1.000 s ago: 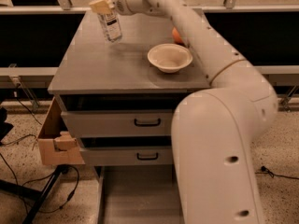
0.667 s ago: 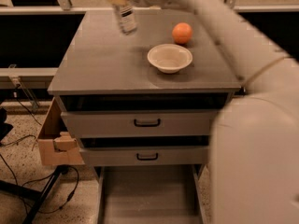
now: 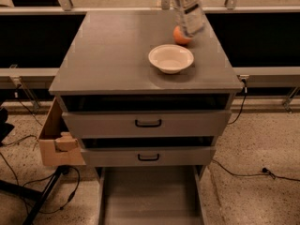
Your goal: Place blue plastic bottle into bottom drawer
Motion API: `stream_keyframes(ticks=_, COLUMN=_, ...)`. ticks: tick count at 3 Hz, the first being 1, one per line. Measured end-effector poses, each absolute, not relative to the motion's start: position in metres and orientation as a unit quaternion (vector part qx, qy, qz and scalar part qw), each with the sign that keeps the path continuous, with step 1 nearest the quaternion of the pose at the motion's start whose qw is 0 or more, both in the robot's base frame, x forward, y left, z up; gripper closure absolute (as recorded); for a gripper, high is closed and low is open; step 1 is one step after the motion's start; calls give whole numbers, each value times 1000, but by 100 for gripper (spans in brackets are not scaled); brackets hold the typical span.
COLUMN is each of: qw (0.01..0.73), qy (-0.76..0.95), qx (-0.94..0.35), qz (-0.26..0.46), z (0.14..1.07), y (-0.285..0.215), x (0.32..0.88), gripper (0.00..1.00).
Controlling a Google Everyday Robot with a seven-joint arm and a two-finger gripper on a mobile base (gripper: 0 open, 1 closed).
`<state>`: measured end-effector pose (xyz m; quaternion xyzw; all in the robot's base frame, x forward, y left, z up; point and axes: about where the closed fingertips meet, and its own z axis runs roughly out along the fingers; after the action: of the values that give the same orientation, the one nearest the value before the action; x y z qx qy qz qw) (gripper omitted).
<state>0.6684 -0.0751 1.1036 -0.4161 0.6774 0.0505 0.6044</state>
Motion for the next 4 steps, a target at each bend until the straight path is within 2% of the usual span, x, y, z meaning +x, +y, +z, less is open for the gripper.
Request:
stream_keyframes(ticks=1, qw=549, qy=705, qx=-450, qz=10, z=1088, y=-115, x=605, gripper=100)
stream_keyframes(ticks=2, qw=516, qy=717, qx=-468, qz=3, z=1062, y=-146, x=554, gripper=100)
stream_keyframes(ticks=3, qw=509, qy=723, qx=-466, qz=25, z=1023, y=-171, x=508, gripper=100)
stream_keyframes(ticks=4, qw=520, qy=725, qx=-444, qz=78, z=964, y=-185, x=485, gripper=100)
